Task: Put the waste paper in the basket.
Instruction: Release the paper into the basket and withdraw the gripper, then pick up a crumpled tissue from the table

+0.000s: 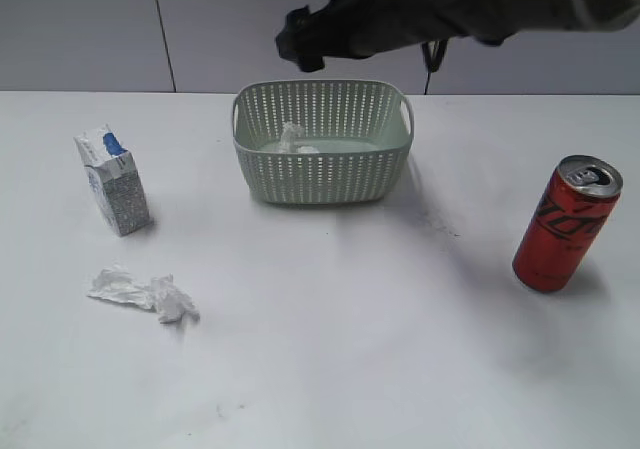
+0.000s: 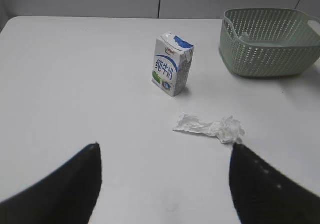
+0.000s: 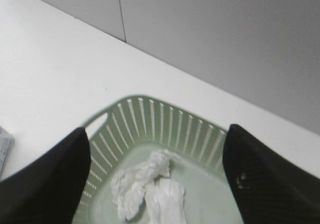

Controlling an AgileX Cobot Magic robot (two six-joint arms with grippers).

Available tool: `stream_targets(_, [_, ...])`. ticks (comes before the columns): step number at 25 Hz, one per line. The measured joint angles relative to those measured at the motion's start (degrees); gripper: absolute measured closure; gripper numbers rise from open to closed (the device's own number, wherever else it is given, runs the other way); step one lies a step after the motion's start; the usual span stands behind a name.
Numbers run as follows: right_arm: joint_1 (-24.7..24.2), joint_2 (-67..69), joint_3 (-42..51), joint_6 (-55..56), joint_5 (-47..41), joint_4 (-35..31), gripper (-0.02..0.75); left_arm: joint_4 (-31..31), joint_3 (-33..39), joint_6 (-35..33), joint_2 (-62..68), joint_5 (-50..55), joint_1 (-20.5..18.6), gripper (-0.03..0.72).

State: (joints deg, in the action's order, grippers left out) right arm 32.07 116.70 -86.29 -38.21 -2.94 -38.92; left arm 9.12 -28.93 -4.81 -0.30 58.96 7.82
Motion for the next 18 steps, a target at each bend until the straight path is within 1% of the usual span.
stream_targets(1, [-2.1,-0.3,-1.4,3.2,-5.2,0.9,0.112,0.0,0.0,0.0,0.0,0.0,0.0,0.100])
stream_targets(2, [-4.3,-0.2,-3.2,6.9,-9.6,3.1,0.113,0.0,0.0,0.0,0.0,0.0,0.0,0.100])
stream_targets(3, [-6.5,-0.2,-5.1,12.0,-15.0,6.9,0.115,0.0,0.0,0.0,0.0,0.0,0.0,0.100])
stream_targets(6, [-11.6,-0.2,-11.2,24.7,-31.1,21.9,0.130,0.0,0.0,0.0,0.0,0.0,0.0,0.100])
stream_targets(7, [-12.9,-0.2,-13.3,27.4,-36.6,27.3,0.136,0.0,0.0,0.0,0.0,0.0,0.0,0.100])
stream_targets(9, [-15.5,-0.2,-16.6,30.0,-45.8,35.5,0.143,0.0,0.0,0.0,0.0,0.0,0.0,0.100])
stream_targets(11, [-17.7,-0.2,-19.3,31.0,-54.1,41.9,0.144,0.0,0.0,0.0,0.0,0.0,0.0,0.100])
stream_targets(14, [-21.6,-0.3,-21.0,31.8,-61.8,45.5,0.144,0.0,0.0,0.0,0.0,0.0,0.0,0.100])
stream_targets(16, [-24.8,-0.5,-20.8,32.1,-64.2,45.2,0.145,0.0,0.0,0.0,0.0,0.0,0.0,0.100])
stream_targets(18, [-27.6,-1.7,-19.0,32.3,-64.6,43.1,0.145,0.0,0.0,0.0,0.0,0.0,0.0,0.100])
